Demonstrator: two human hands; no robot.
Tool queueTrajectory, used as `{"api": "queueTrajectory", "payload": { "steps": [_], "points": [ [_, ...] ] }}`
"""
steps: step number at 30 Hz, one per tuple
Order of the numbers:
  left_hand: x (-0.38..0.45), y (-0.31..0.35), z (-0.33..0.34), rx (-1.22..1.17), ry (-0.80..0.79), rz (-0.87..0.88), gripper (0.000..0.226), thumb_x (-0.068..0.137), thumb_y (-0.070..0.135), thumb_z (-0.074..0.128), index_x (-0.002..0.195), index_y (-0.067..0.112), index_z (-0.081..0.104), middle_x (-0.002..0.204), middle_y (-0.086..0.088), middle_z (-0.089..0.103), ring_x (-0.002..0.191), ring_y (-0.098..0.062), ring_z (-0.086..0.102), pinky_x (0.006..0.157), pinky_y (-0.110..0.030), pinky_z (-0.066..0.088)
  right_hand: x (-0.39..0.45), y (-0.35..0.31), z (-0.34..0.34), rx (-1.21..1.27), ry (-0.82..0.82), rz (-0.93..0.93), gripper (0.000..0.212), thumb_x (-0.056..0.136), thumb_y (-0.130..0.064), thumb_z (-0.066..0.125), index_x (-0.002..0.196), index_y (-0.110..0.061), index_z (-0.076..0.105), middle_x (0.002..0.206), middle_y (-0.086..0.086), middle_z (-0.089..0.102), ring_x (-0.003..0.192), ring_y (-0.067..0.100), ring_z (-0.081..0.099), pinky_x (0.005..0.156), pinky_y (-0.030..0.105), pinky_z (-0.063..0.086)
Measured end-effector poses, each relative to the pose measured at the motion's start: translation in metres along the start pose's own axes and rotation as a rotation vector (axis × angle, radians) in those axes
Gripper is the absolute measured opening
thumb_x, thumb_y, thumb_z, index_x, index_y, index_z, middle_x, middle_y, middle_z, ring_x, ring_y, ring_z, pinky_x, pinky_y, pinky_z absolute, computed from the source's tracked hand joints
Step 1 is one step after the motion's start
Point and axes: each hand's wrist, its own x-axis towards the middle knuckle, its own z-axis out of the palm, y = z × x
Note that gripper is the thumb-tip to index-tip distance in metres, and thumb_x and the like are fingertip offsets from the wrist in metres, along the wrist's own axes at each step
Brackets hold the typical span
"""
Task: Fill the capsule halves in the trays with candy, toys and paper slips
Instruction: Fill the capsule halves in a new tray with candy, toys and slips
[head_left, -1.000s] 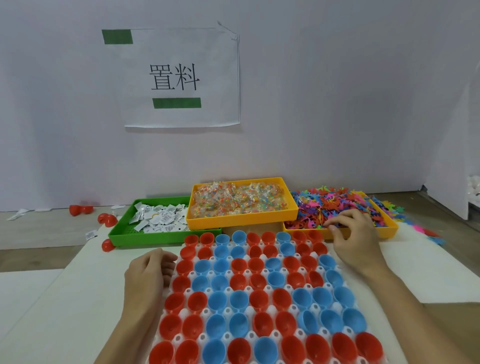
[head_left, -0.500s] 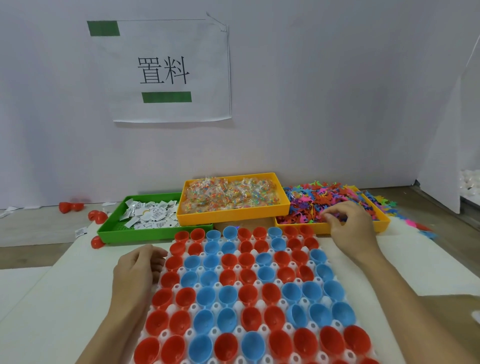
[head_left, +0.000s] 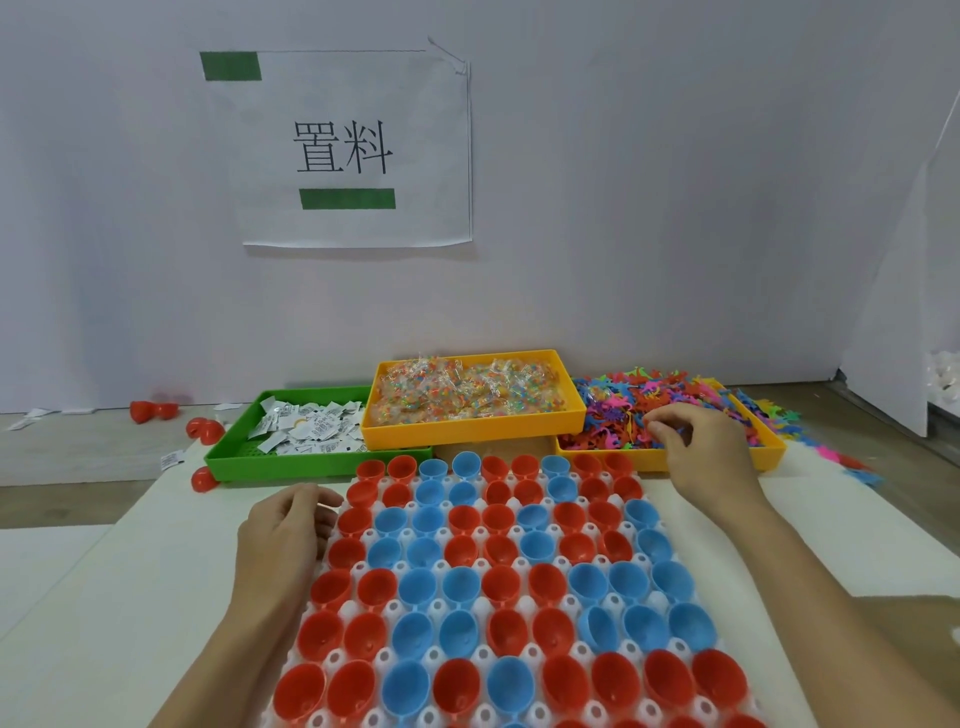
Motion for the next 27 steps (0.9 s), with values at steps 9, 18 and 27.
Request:
{"api": "queueTrajectory", "payload": {
  "steps": [9,18,27],
  "points": [
    [-0.001,0.003,0.0,0.084,-0.05,-0.05,0.031,0.102,0.016,0.043,0.092,0.02,0.072,0.087,-0.007,0.07,0.078,-0.021,0.068,0.054,-0.026,0.048,0.002,0.002,0.0,0.027,-0.012,0.011,0.018,0.098,-0.011,0.06,0.109,-0.013,0.074,0.108,0.004,0.072,0.099,0.017,0.062,0.083,0.03,0.052],
    [-0.002,0.005,0.0,0.114,-0.04,-0.037,0.031,0.102,0.014,0.042,0.091,0.019,0.071,0.086,-0.006,0.069,0.076,-0.018,0.065,0.053,-0.022,0.045,-0.001,-0.004,-0.012,0.176,0.069,-0.006,0.01,0.094,-0.01,0.063,0.093,-0.018,0.067,0.081,-0.013,0.062,0.076,0.0,0.057,0.058,0.007,0.04],
    [-0.004,0.006,-0.001,0.12,-0.043,-0.002,0.031,0.098,0.012,0.045,0.084,0.023,0.07,0.086,-0.004,0.069,0.076,-0.017,0.064,0.056,-0.026,0.044,-0.045,-0.006,-0.015,0.558,0.0,0.149,0.013,0.09,-0.009,0.069,0.085,-0.02,0.068,0.071,-0.004,0.073,0.063,0.009,0.069,0.056,0.013,0.05]
  ]
}}
